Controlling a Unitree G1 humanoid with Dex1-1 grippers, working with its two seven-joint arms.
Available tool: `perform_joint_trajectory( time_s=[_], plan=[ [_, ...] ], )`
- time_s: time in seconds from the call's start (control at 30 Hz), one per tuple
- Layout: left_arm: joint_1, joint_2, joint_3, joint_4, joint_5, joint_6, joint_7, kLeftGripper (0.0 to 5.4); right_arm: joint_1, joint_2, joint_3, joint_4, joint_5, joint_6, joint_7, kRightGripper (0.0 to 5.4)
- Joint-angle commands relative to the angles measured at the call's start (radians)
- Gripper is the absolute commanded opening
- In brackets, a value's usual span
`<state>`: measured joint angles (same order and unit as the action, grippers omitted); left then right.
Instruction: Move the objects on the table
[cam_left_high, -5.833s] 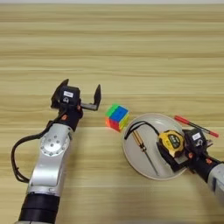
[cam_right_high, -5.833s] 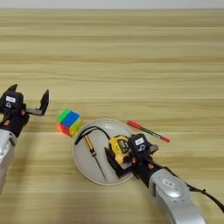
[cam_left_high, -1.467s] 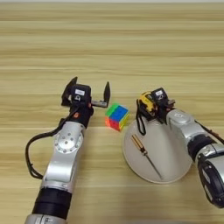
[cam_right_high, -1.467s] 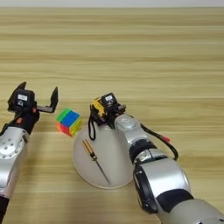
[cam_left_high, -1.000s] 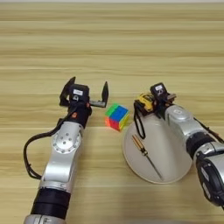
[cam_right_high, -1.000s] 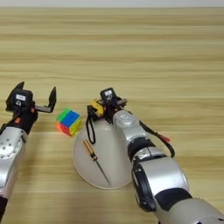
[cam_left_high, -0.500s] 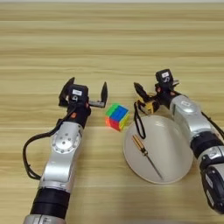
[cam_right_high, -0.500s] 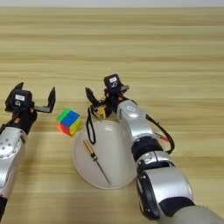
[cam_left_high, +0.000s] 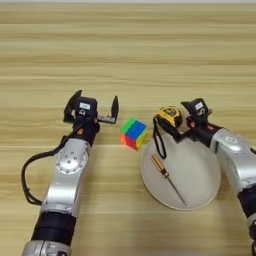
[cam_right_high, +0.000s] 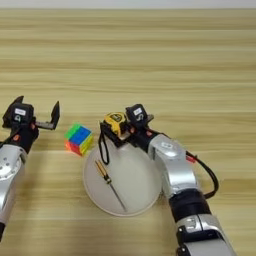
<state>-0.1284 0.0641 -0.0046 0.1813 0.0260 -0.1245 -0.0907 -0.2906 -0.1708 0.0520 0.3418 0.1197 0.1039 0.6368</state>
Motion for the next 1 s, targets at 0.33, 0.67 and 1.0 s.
perform_joint_trajectory(
  time_s=[0.33, 0.67, 1.0],
  plan=[
    [-0.002, 0.018, 0.009, 0.008, -0.009, -0.005, -0.008, 5.4, 0.1, -0.08, 0.101, -0.146, 0.014, 0.082, 0.123, 5.37],
    [0.0, 0.016, 0.009, 0.002, -0.009, -0.009, -0.008, 5.4, 0.114, -0.107, 0.161, -0.13, -0.026, 0.098, 0.116, 5.37],
    [0.001, 0.017, 0.011, -0.002, -0.01, -0.01, -0.009, 5.4, 0.162, -0.162, 0.267, -0.149, -0.103, 0.069, 0.157, 5.37]
  ],
)
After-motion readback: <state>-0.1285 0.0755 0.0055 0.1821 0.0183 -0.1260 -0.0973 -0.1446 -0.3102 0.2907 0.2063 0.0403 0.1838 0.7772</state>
